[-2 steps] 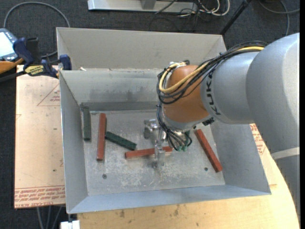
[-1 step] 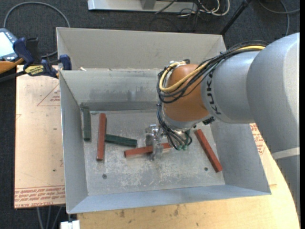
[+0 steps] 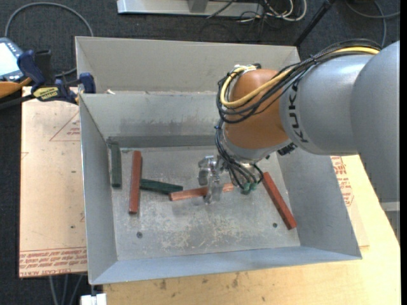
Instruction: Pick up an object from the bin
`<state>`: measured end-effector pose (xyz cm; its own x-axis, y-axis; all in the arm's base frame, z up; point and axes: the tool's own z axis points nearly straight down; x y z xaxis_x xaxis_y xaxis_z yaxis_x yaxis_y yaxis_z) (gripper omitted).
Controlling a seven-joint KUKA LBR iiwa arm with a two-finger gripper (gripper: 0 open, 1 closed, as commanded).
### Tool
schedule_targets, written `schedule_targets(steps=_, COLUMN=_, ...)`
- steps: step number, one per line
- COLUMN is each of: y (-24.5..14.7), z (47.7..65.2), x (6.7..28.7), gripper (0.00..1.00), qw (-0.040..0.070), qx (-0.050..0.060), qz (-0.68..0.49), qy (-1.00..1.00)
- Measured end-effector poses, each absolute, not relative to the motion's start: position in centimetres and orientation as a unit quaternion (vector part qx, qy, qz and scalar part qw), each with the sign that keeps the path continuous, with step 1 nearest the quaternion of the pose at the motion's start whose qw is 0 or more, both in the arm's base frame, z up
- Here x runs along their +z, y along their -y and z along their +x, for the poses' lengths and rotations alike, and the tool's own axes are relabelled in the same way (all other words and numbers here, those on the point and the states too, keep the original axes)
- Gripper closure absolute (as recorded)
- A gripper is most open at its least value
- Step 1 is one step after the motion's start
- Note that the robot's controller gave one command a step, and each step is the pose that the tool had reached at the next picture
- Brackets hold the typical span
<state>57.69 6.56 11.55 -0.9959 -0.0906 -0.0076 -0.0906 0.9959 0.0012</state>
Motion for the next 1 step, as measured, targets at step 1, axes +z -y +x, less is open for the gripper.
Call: schedule_targets(steps=1, y=-6.57, z=57.76, x=12.5, gripper=1.0, qw=0.002, qx=0.001, qz=-0.045, qy=-0.999)
